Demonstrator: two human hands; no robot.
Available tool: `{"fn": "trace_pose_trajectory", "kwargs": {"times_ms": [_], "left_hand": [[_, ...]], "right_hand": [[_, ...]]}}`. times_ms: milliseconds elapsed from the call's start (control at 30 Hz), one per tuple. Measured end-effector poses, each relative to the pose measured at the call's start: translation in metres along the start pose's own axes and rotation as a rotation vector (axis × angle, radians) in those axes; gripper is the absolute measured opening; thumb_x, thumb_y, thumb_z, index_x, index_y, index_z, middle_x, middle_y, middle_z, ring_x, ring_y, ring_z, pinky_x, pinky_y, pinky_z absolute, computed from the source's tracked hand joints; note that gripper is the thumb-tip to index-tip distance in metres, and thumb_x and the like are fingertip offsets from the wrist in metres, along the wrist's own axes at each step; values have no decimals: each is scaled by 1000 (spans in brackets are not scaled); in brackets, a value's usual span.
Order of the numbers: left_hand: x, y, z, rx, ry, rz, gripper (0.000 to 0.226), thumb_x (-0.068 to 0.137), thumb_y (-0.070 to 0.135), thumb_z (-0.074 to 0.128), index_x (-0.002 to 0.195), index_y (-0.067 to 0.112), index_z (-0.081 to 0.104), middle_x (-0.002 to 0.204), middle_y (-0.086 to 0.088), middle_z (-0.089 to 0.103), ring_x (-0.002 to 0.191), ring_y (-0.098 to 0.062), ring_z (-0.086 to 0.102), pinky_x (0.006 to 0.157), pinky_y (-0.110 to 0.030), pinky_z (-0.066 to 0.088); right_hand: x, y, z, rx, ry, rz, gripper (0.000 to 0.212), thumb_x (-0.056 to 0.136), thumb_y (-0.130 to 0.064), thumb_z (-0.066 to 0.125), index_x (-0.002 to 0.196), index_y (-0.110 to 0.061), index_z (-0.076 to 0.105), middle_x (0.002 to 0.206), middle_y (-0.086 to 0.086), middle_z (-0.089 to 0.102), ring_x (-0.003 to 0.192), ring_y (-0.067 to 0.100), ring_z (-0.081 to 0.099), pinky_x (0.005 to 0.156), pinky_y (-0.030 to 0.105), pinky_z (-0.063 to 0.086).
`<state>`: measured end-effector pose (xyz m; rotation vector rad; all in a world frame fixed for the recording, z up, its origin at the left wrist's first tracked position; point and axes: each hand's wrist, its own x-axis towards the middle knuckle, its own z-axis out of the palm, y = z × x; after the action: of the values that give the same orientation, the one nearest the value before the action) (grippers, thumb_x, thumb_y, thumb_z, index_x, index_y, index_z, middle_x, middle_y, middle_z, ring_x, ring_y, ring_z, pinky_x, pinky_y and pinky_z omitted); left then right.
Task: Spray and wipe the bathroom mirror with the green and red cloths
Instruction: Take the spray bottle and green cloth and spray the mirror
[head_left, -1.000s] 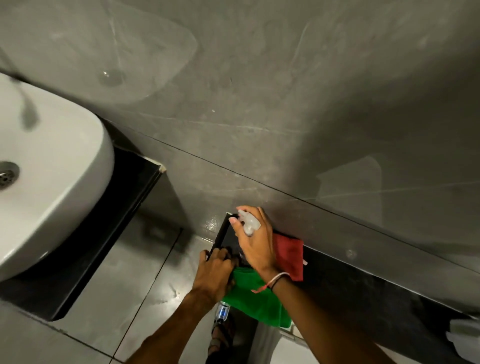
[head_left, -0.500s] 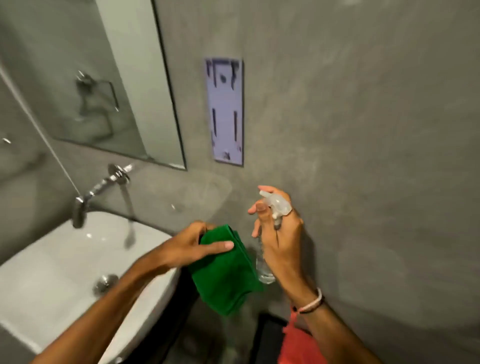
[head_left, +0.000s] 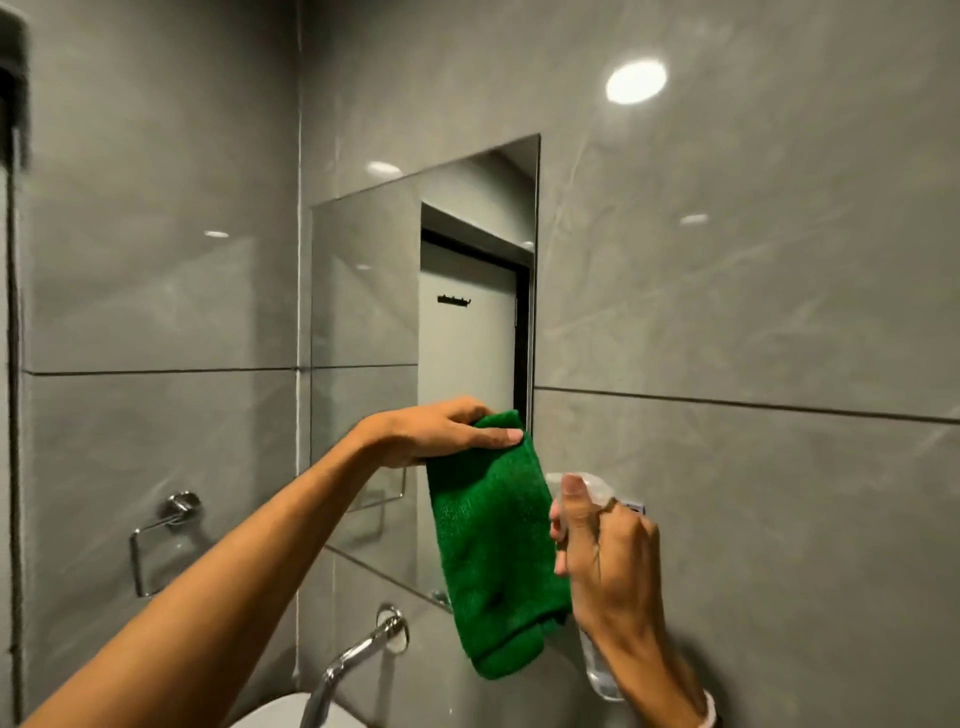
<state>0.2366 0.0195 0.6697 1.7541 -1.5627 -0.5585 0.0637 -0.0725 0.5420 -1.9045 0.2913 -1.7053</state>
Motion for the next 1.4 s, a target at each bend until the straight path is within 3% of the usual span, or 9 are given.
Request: {"fn": "trace_pose_trajectory", "kwargs": {"times_ms": [267, 433, 600, 667, 767, 967, 1100, 1267, 1400], "left_hand": [[-3, -3, -17, -34, 2, 41, 32, 97, 40, 61, 79, 14, 55, 58, 7, 55, 48, -9, 52, 44, -18, 43], [0, -12, -11, -44, -18, 38, 34, 96, 43, 63, 83, 12, 55, 64, 1, 51, 51, -12, 49, 45, -20, 42], [8, -23, 4, -106, -64, 41, 31, 95, 42, 64, 72, 21, 62, 62, 8, 59, 53, -8, 56, 47, -17, 46], [14, -29, 17, -118, -99, 36, 30, 93, 44, 65, 74, 21, 61, 62, 7, 59, 53, -8, 55, 46, -17, 45], [19, -39, 32, -130, -120, 28, 29, 94, 43, 65, 74, 22, 63, 62, 8, 59, 52, -7, 55, 45, -16, 45], [16, -67, 78, -172, -144, -8, 34, 89, 44, 66, 91, 11, 70, 80, -4, 75, 69, -18, 72, 57, -24, 59], [3, -98, 120, -166, -189, -81, 34, 89, 45, 65, 88, 11, 71, 77, -3, 78, 66, -15, 74, 54, -20, 57], [-15, -140, 171, -179, -245, -162, 36, 90, 42, 63, 89, 7, 73, 86, -14, 80, 73, -24, 77, 58, -25, 62], [-27, -167, 193, -161, -276, -218, 39, 90, 44, 61, 95, 8, 73, 94, -18, 79, 83, -34, 77, 63, -32, 62]], "right_hand": [[10, -1, -2, -213, -39, -125, 99, 93, -87, 17, 67, -9, 72, 54, 4, 67, 47, 20, 64, 42, 36, 49], [-13, 9, -17, -356, -30, -212, 72, 102, -62, 38, 68, -10, 73, 49, -9, 45, 43, 10, 38, 42, 6, 16], [-52, 36, -40, -444, -136, -134, 52, 101, -54, 41, 64, -21, 60, 51, -12, 30, 45, 14, 35, 45, 15, 18], [-71, 50, -51, -518, -196, -57, 51, 99, -57, 40, 60, -25, 50, 47, -11, 24, 47, 20, 37, 48, 25, 23], [-100, 77, -69, -547, -187, 83, 63, 104, -59, 42, 77, -11, 73, 59, -4, 48, 54, 23, 49, 53, 33, 35], [-177, 130, -115, -301, -203, 543, 28, 104, -30, 64, 108, -8, 81, 93, 13, 60, 84, 29, 68, 78, 39, 52], [-247, 159, -146, -365, -307, 711, 23, 100, -19, 71, 116, -7, 82, 90, 10, 61, 80, 19, 56, 73, 23, 44], [-322, 197, -161, -454, -460, 930, 28, 98, -19, 73, 123, -9, 80, 99, 3, 66, 101, 24, 64, 96, 35, 51], [-351, 222, -162, -474, -562, 1055, 31, 102, -22, 67, 129, -9, 75, 131, 19, 67, 129, 34, 62, 111, 37, 48]]}}
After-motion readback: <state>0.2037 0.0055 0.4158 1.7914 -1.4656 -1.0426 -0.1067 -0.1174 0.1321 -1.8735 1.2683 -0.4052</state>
